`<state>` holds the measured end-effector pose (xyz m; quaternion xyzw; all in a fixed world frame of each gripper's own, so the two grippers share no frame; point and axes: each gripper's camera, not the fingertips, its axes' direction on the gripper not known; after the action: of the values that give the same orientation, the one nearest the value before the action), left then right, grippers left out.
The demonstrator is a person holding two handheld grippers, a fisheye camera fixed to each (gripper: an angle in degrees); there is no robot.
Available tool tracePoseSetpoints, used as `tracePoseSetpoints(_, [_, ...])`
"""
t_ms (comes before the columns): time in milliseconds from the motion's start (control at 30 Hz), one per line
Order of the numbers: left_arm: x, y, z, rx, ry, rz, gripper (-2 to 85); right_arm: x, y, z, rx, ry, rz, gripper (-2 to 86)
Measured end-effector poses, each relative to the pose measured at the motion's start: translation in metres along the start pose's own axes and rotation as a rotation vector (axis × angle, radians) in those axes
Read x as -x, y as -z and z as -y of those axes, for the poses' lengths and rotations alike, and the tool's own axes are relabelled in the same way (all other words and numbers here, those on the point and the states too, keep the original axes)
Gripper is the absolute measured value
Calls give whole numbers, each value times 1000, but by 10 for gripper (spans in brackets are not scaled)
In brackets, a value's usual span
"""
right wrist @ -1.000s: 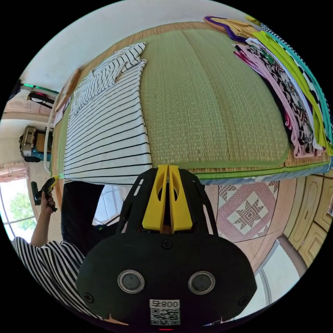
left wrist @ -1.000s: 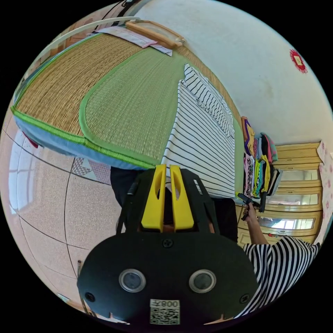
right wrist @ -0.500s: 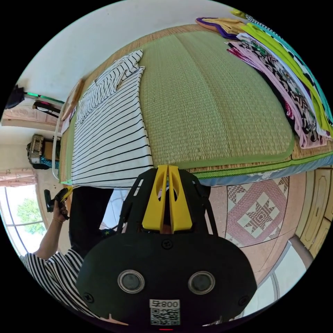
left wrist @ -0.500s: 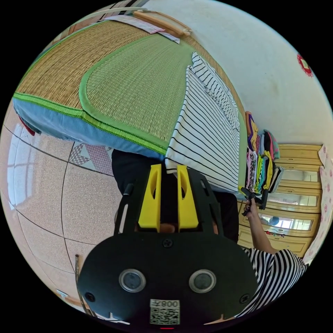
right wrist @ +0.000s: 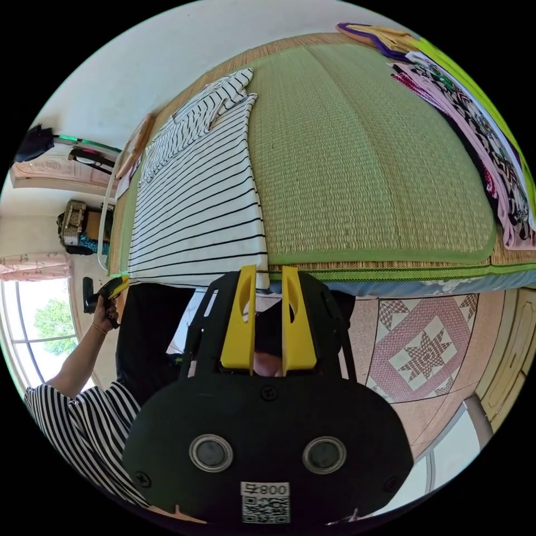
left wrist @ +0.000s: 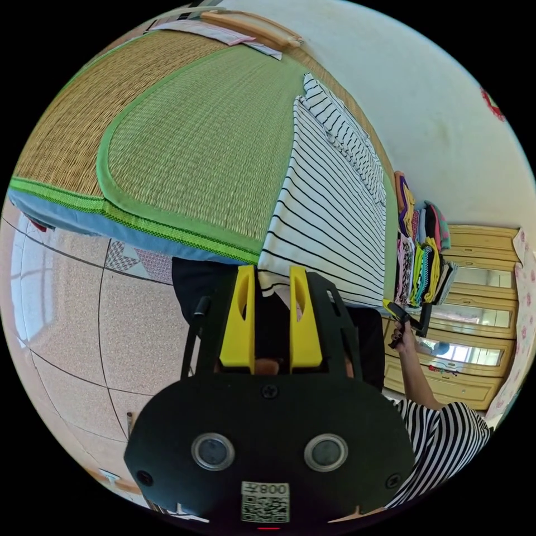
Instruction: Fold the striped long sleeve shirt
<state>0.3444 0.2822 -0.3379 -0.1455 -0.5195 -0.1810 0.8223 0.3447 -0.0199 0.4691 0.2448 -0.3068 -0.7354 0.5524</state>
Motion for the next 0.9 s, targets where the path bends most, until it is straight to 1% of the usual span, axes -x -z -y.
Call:
tracePoseSetpoints(333, [14, -15, -41, 9, -3, 12, 71, 1, -25, -13, 1, -27, -28, 71])
tracePoseSetpoints(400, [15, -17, -48, 14, -15, 16, 72, -1, -36, -16, 40, -24, 10, 61])
tracePoseSetpoints(567, [20, -22, -67, 39, -33, 26, 72, -10, -51, -22, 37, -53, 21, 48])
tracePoseSetpoints(700, [26, -24, -81, 49, -37, 41, 60, -11, -64, -28, 59, -34, 29, 31])
tracePoseSetpoints(833, [40, -22, -102, 37, -16, -21, 33, -17, -74, -34, 69, -40, 30, 22])
tracePoseSetpoints(900, [47, -21, -112, 24, -10, -53, 25, -22, -76, -39, 71, -27, 75, 19])
